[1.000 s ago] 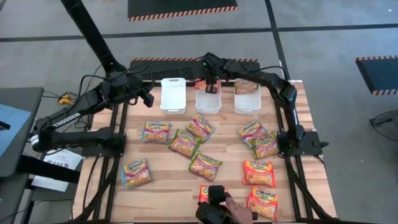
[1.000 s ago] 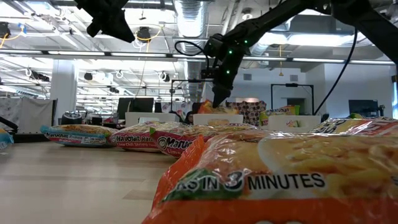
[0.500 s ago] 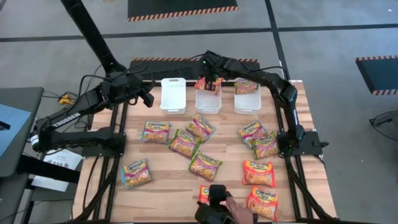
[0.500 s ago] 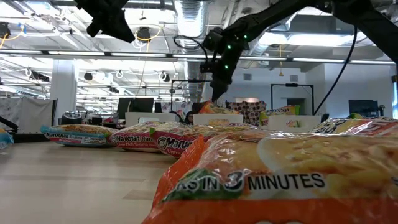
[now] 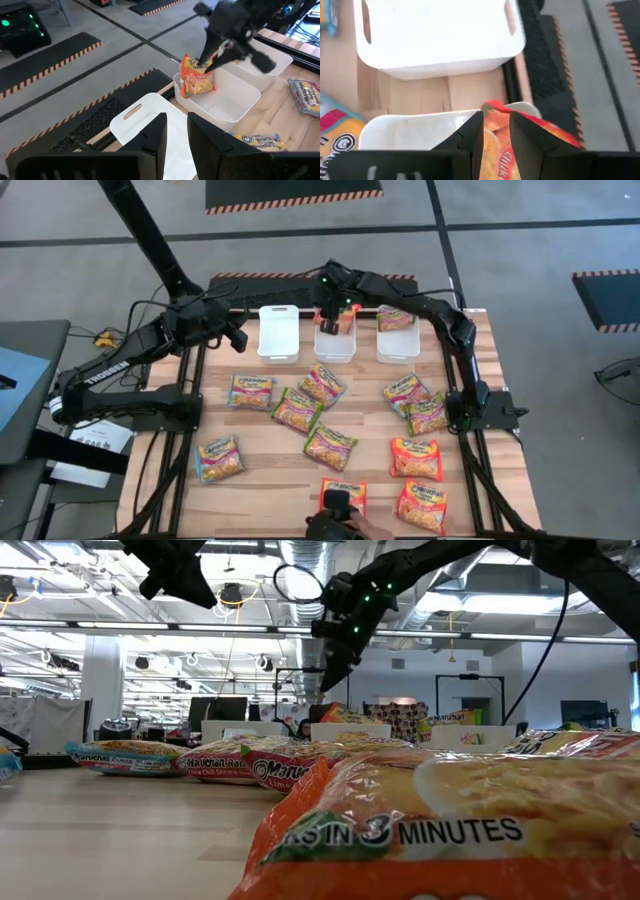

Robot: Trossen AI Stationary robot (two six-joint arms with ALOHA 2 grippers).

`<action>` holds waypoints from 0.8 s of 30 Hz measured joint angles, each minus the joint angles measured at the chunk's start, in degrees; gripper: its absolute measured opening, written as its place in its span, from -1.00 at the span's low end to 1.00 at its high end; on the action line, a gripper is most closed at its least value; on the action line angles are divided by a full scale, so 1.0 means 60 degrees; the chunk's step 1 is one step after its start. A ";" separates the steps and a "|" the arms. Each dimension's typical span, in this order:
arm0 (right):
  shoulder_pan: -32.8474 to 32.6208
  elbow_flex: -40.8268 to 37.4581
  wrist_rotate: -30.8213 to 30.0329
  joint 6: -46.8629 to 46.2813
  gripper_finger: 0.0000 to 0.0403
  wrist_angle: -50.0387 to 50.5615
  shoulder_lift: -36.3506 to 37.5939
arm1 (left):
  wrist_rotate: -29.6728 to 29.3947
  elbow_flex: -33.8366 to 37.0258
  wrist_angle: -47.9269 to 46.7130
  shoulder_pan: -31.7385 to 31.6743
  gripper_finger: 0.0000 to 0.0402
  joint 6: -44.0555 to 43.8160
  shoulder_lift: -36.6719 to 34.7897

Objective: Sort Maruchan noodles
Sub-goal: Put the orange noodle pack into the middle white bin

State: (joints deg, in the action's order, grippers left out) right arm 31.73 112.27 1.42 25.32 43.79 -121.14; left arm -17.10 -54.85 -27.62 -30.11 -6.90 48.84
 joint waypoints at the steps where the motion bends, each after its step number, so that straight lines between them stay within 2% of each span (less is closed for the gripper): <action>1: 0.0008 -0.0020 0.0038 -0.0004 -0.41 0.0094 -0.0077 | 0.0000 0.0000 0.0003 0.0000 -0.67 0.0000 0.0000; 15: 0.0273 -0.0025 0.0322 -0.0397 -0.41 -0.0017 -0.0980 | 0.0007 0.0000 -0.0084 0.0004 -0.67 -0.0053 0.0000; 24: 0.0356 -0.0014 -0.0264 -0.0749 -0.41 0.0194 -0.1265 | -0.0011 -0.0002 -0.0273 0.0000 -0.67 -0.0186 0.0000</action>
State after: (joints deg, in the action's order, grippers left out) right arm 33.87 112.19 -0.17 20.83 44.96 -128.73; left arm -17.17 -54.86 -29.26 -30.11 -8.01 48.84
